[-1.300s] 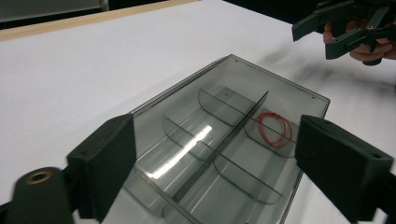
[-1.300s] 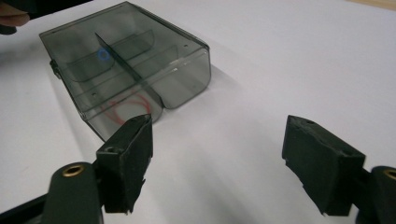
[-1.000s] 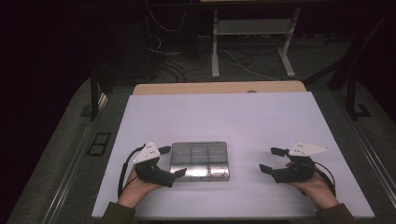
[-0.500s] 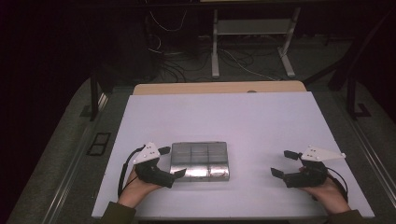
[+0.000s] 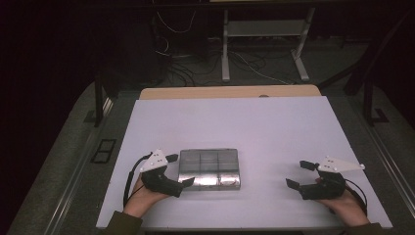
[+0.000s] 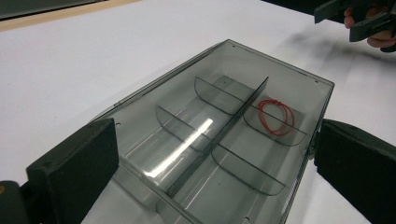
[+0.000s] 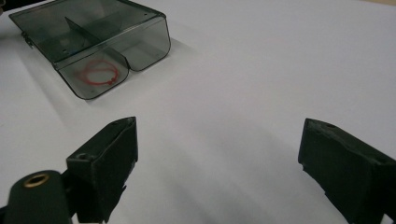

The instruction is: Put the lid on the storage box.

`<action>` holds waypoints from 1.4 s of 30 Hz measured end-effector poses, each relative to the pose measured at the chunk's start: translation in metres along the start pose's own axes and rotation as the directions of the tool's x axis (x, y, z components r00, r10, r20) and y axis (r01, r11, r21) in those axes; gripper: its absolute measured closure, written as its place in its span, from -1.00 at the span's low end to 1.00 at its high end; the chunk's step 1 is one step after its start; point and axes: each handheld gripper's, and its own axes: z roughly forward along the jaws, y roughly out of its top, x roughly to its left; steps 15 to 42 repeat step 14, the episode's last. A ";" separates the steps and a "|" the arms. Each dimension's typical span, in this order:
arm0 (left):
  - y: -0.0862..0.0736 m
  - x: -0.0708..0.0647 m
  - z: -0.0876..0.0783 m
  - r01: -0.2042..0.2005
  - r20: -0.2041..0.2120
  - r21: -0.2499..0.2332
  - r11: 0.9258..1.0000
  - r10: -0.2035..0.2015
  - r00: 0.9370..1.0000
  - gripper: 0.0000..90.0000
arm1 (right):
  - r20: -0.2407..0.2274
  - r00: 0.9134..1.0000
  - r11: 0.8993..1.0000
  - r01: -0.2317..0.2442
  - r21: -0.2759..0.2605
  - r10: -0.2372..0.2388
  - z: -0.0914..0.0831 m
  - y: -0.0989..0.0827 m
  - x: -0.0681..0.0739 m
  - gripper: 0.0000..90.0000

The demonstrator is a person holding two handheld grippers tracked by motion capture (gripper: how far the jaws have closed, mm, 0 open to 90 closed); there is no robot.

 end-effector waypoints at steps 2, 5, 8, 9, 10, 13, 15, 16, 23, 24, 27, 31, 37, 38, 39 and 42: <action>0.000 0.000 0.000 -0.001 -0.001 -0.001 1.000 0.001 1.000 -1.00 | 0.000 1.000 1.000 -0.002 0.003 0.002 0.000 0.000 0.000 -0.74; 0.000 0.000 0.000 -0.001 0.001 -0.001 1.000 0.001 1.000 -1.00 | -0.001 1.000 1.000 0.000 0.001 0.000 0.000 0.000 0.000 -0.74; 0.000 0.000 0.001 -0.001 0.001 0.001 1.000 0.001 1.000 -1.00 | -0.001 1.000 1.000 0.001 0.002 -0.001 0.000 -0.001 0.000 -0.74; 0.000 0.000 0.001 -0.001 0.002 0.000 1.000 0.001 1.000 -1.00 | -0.001 1.000 1.000 0.000 0.003 0.000 0.000 -0.001 0.000 -0.74; 0.000 0.000 0.001 -0.001 0.002 0.000 1.000 0.001 1.000 -1.00 | -0.001 1.000 1.000 0.001 0.004 -0.001 0.000 -0.001 0.000 -0.74; 0.000 0.000 0.001 0.000 0.005 0.000 1.000 0.000 1.000 -1.00 | -0.001 1.000 1.000 0.000 0.003 0.000 0.000 -0.001 0.000 -0.74; 0.000 0.000 0.001 0.000 0.006 0.000 1.000 0.000 1.000 -1.00 | 0.000 1.000 1.000 -0.001 0.003 0.001 0.000 -0.001 0.000 -0.74; 0.000 0.000 0.001 0.000 0.006 0.000 1.000 0.000 1.000 -1.00 | 0.000 1.000 1.000 -0.001 0.003 0.001 0.000 -0.001 0.000 -0.74; 0.000 0.000 0.001 0.000 0.006 0.000 1.000 0.000 1.000 -1.00 | 0.000 1.000 1.000 -0.001 0.003 0.001 0.000 -0.001 0.000 -0.74; 0.000 0.000 0.001 0.000 0.006 0.000 1.000 0.000 1.000 -1.00 | 0.000 1.000 1.000 -0.001 0.003 0.001 0.000 -0.001 0.000 -0.74; 0.000 0.000 0.001 0.000 0.006 0.000 1.000 0.000 1.000 -1.00 | 0.000 1.000 1.000 -0.001 0.003 0.001 0.000 -0.001 0.000 -0.74; 0.000 0.000 0.001 0.000 0.006 0.000 1.000 0.000 1.000 -1.00 | 0.000 1.000 1.000 -0.001 0.003 0.001 0.000 -0.001 0.000 -0.74; 0.000 0.000 0.001 0.000 0.006 0.000 1.000 0.000 1.000 -1.00 | 0.000 1.000 1.000 -0.001 0.003 0.001 0.000 -0.001 0.000 -0.74; 0.000 0.000 0.001 0.000 0.006 0.000 1.000 0.000 1.000 -1.00 | 0.000 1.000 1.000 -0.001 0.003 0.001 0.000 -0.001 0.000 -0.74; 0.000 0.000 0.001 0.000 0.006 0.000 1.000 0.000 1.000 -1.00 | 0.000 1.000 1.000 -0.001 0.003 0.001 0.000 -0.001 0.000 -0.74; 0.000 0.000 0.001 0.000 0.006 0.000 1.000 0.000 1.000 -1.00 | 0.000 1.000 1.000 -0.001 0.003 0.001 0.000 -0.001 0.000 -0.74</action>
